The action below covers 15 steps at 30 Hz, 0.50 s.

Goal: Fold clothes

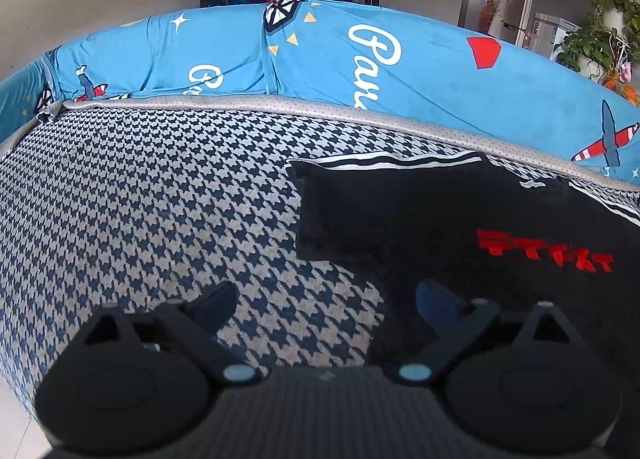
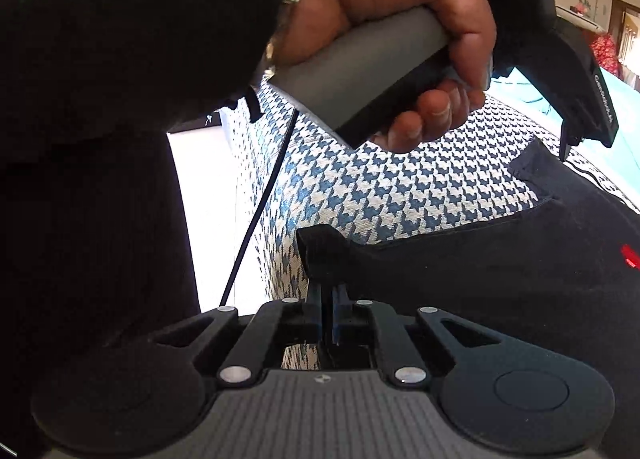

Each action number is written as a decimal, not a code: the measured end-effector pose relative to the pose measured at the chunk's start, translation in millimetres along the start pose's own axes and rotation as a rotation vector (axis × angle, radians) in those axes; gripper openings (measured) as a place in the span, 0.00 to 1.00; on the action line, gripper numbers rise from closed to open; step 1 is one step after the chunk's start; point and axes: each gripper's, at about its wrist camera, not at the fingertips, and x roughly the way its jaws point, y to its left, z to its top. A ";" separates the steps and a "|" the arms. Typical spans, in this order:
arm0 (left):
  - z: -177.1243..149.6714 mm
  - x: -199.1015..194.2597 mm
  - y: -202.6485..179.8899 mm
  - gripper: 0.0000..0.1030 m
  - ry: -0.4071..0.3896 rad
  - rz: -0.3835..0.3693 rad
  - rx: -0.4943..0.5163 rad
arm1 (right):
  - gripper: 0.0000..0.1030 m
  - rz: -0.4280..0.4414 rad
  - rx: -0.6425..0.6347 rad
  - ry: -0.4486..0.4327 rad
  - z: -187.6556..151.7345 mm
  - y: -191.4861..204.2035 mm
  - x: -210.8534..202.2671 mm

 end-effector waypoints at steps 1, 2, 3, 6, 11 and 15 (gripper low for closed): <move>-0.3 0.4 -2.2 0.94 0.001 -0.002 0.004 | 0.07 0.001 0.002 0.002 -1.0 0.3 0.4; -0.4 0.6 -4.4 0.94 0.001 -0.006 0.007 | 0.07 0.003 0.005 0.004 -2.0 0.5 0.4; -0.5 0.7 -6.7 0.94 0.001 -0.011 0.009 | 0.08 0.015 0.014 0.004 -3.0 0.5 -0.7; -1.0 1.2 -14.4 0.95 0.000 -0.022 0.027 | 0.13 0.090 0.048 -0.001 -2.8 -0.7 -5.3; -5.5 3.5 -31.7 0.96 0.005 -0.041 0.075 | 0.13 0.125 -0.009 -0.005 -5.0 9.0 -16.4; -13.4 6.3 -46.6 0.96 0.015 -0.058 0.125 | 0.13 0.043 0.041 -0.001 -11.1 -3.8 -26.3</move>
